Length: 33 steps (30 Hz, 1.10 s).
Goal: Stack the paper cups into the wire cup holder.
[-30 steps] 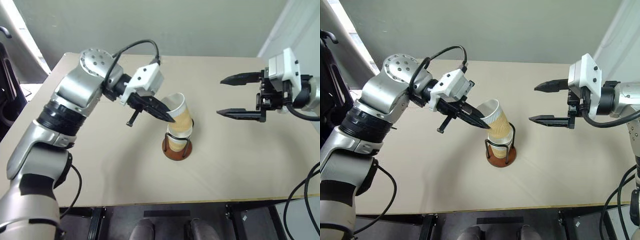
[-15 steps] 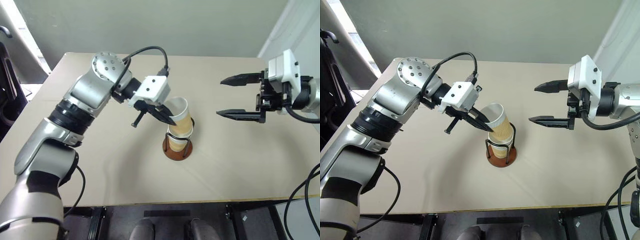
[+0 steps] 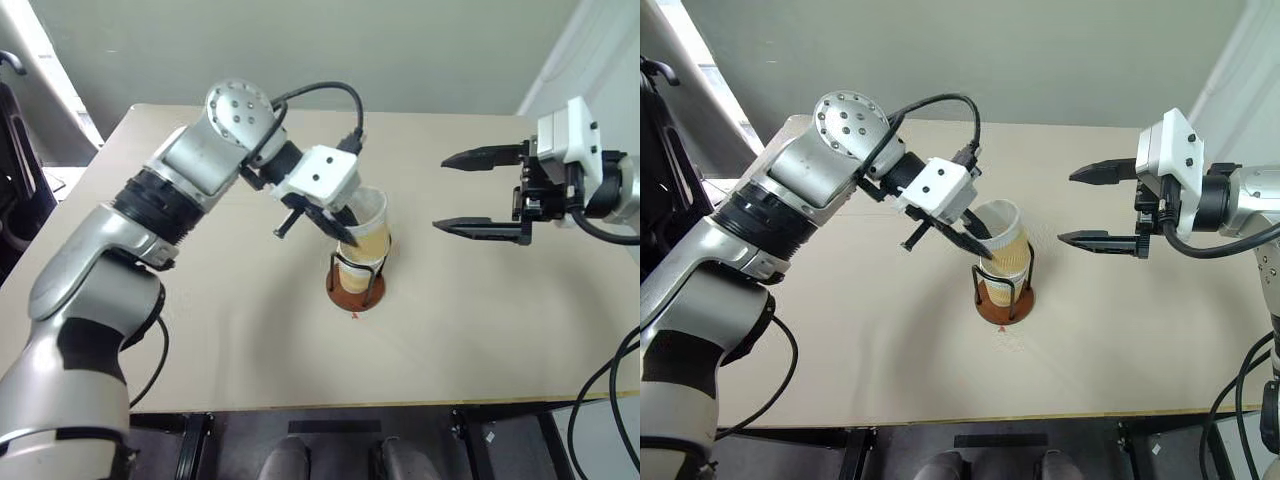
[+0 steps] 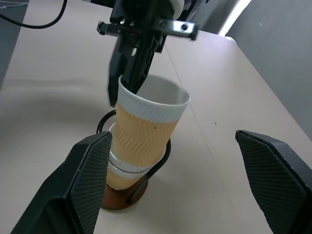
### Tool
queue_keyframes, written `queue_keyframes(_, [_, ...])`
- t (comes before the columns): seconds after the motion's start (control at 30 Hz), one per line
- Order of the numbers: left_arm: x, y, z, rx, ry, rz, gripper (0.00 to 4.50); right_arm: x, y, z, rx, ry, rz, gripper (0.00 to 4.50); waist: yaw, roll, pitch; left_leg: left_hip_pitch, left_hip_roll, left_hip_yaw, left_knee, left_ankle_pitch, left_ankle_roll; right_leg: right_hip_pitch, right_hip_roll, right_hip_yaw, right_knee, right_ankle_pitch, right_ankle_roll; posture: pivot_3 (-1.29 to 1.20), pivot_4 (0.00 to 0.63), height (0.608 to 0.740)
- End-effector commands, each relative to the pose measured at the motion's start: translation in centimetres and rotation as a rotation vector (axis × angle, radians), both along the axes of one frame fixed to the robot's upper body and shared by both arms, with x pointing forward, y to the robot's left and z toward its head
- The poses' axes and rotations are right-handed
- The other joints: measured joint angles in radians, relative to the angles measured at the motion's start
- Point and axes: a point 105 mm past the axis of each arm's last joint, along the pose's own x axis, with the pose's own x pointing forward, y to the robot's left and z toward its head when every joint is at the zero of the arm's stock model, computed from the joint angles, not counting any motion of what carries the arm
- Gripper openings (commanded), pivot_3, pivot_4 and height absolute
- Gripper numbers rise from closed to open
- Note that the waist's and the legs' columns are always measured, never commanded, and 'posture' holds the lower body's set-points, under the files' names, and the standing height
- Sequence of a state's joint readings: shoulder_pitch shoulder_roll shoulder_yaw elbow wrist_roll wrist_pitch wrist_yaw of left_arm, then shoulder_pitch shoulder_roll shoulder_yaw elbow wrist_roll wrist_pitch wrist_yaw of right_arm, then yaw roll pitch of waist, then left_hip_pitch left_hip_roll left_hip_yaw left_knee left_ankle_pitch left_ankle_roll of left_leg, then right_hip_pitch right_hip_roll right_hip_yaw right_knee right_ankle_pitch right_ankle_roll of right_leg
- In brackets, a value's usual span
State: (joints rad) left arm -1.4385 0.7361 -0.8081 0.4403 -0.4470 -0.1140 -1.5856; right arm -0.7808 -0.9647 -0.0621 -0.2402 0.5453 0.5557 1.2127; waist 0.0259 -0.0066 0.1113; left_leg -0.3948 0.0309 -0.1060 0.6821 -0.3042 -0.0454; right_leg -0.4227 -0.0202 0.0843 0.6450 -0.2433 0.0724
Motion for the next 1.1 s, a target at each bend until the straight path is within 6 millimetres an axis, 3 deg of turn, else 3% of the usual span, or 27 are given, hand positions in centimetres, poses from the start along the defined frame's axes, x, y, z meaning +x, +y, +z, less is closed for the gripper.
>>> queue_keyframes(0.03, [-1.2, 0.1, 0.6, 0.027, 0.005, -0.056, 1.67, -0.5, -0.2, 1.2, -0.007, -0.047, -0.007, 4.12, 0.000, 0.000, 0.000, -0.001, 0.000, 0.000, 0.000, 0.000, 0.000, 0.000, 0.000, 0.000, 0.000, 0.000, 0.000, 0.00, 0.150, 0.740])
queue_keyframes(0.3, [-0.8, 0.7, 0.4, 0.065, -0.031, -0.052, 4.45, -0.4, -0.1, 1.2, -0.010, -0.042, -0.007, 4.12, 0.007, 0.000, 0.000, -0.002, 0.000, 0.000, 0.001, 0.000, 0.000, 0.000, 0.000, 0.000, 0.000, 0.001, 0.001, 0.00, 0.150, 0.740])
queue_keyframes(0.5, [-0.8, -0.2, 1.1, -0.042, 0.024, -0.042, 4.45, -0.4, 0.1, 1.3, -0.007, -0.041, -0.004, 4.12, 0.009, 0.000, 0.000, -0.003, 0.000, 0.000, 0.001, 0.000, 0.000, 0.000, 0.000, 0.000, 0.000, 0.001, 0.001, 0.00, 0.150, 0.740])
queue_keyframes(0.63, [0.1, 0.5, 2.4, -0.203, 0.115, 0.065, 4.45, 0.2, 0.1, 0.6, 0.006, -0.030, -0.037, 4.12, 0.007, 0.000, 0.000, -0.003, 0.000, 0.000, 0.001, 0.000, 0.000, 0.000, 0.000, 0.000, 0.000, 0.001, 0.001, 0.00, 0.150, 0.740])
queue_keyframes(0.93, [2.8, 5.9, 2.1, -0.589, 0.280, 0.479, 4.45, 3.7, -2.2, -1.2, 0.150, 0.052, -0.236, 4.12, 0.000, 0.000, 0.000, -0.001, 0.000, 0.001, 0.002, 0.000, 0.000, -0.001, 0.000, 0.000, 0.001, 0.001, 0.002, 0.00, 0.150, 0.740])
queue_keyframes(1.1, [4.8, 9.4, 0.9, -0.822, 0.211, 0.777, 4.45, 6.2, -4.2, -3.1, 0.223, 0.065, -0.407, 4.12, 0.005, 0.000, 0.000, 0.000, 0.000, 0.001, 0.002, 0.001, 0.000, -0.001, 0.000, 0.000, 0.000, 0.001, 0.002, 0.00, 0.150, 0.740])
